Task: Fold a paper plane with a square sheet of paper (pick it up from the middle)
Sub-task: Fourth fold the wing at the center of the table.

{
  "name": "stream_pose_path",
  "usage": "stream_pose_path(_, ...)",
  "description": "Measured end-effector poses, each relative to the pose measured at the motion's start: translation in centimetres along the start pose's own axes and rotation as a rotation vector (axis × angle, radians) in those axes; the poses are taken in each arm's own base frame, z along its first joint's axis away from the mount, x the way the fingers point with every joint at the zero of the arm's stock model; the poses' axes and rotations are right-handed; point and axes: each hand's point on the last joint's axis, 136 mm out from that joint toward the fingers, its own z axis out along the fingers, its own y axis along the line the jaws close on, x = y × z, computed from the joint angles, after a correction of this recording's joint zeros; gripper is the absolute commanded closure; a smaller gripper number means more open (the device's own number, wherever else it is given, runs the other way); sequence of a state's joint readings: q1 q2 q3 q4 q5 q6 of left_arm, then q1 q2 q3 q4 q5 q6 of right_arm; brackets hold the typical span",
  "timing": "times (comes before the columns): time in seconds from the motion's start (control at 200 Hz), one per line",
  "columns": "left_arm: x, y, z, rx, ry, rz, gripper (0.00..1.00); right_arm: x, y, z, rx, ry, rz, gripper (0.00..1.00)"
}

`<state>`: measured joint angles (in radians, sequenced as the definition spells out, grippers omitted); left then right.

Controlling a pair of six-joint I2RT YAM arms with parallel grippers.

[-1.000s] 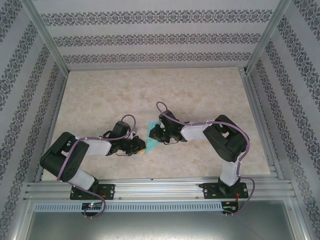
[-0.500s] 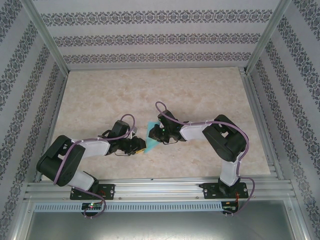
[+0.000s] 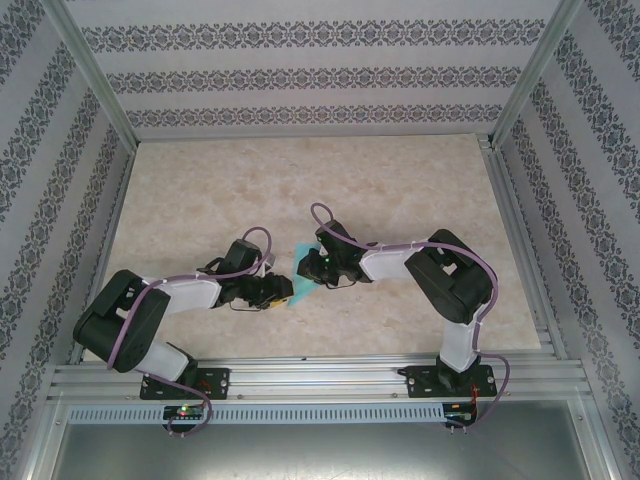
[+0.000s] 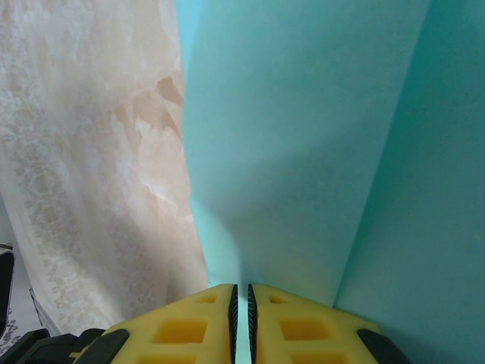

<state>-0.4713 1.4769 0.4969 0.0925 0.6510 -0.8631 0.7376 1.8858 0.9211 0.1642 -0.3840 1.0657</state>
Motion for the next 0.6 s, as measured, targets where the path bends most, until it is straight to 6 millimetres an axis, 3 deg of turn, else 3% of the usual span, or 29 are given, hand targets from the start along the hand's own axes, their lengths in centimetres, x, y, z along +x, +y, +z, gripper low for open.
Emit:
stream_pose_path(0.25, -0.17, -0.28, 0.56, -0.02, 0.024, 0.018, 0.66, 0.0, -0.01, 0.0, 0.0, 0.0, 0.0, 0.85)
stream_pose_path(0.6, -0.16, 0.53, 0.66, -0.089, 0.05, 0.022, 0.81, 0.02, 0.0, 0.0, 0.0, 0.0, -0.001, 0.85)
